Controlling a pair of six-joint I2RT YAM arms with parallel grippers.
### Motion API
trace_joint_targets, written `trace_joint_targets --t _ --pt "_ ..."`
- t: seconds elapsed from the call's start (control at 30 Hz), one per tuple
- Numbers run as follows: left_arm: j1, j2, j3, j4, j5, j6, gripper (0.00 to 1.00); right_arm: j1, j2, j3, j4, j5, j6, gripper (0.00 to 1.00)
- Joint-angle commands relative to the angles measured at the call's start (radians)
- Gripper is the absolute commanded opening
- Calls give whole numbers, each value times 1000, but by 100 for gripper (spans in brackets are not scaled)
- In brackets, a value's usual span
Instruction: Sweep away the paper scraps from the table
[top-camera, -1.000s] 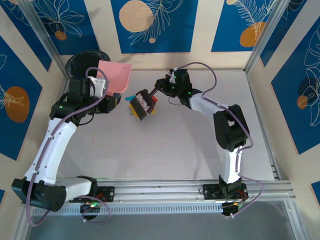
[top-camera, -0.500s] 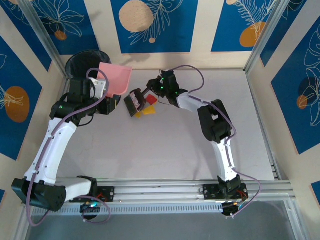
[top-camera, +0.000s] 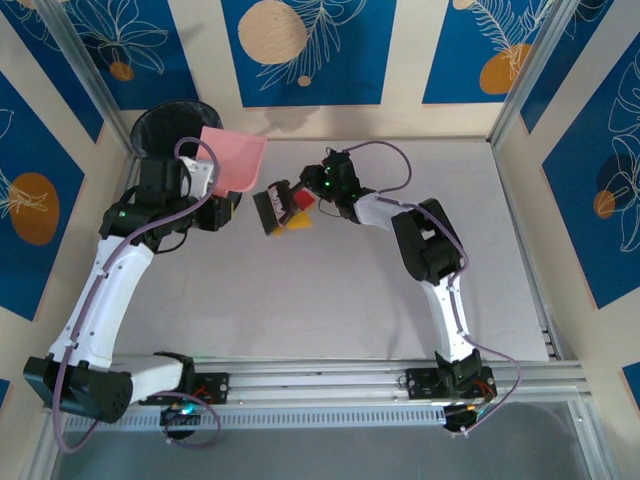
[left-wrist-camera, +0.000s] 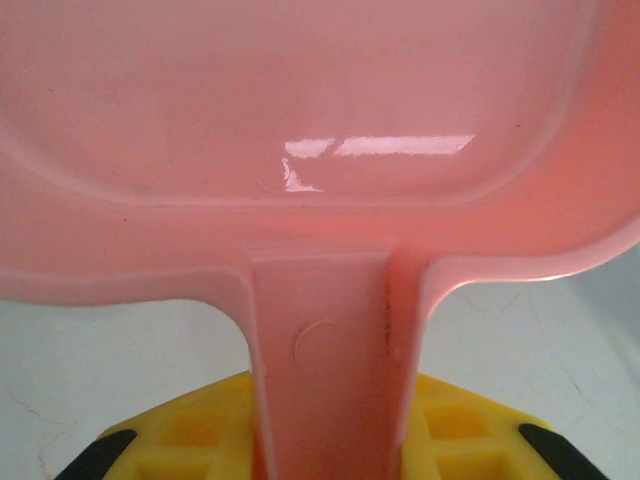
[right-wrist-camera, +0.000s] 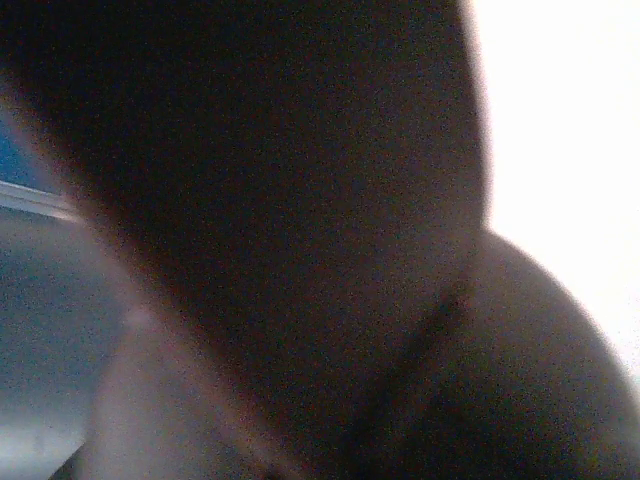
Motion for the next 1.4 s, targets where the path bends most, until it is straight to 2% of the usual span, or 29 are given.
trace_joint_targets --t 0.0,0.33,0.6,0.73,0.83,1.13,1.37 --pt "-7 1 -8 -15 44 9 0 -36 -93 -88 1 114 -71 0" --pt "-38 45 -1 -15 74 6 0 -137 -266 -362 49 187 -43 0" --pt "-100 104 23 -53 61 31 0 -149 -437 -517 -88 388 -14 0" --pt "-130 132 37 -74 58 44 0 -153 -502 -565 -153 423 27 0" --pt "-151 159 50 -96 60 61 0 -153 -540 -587 -130 402 13 0" --pt "-167 187 52 -147 34 81 0 -203 -635 -562 -37 151 -33 0" --pt "-171 202 21 -173 27 98 0 -229 -696 -532 -94 114 -48 0"
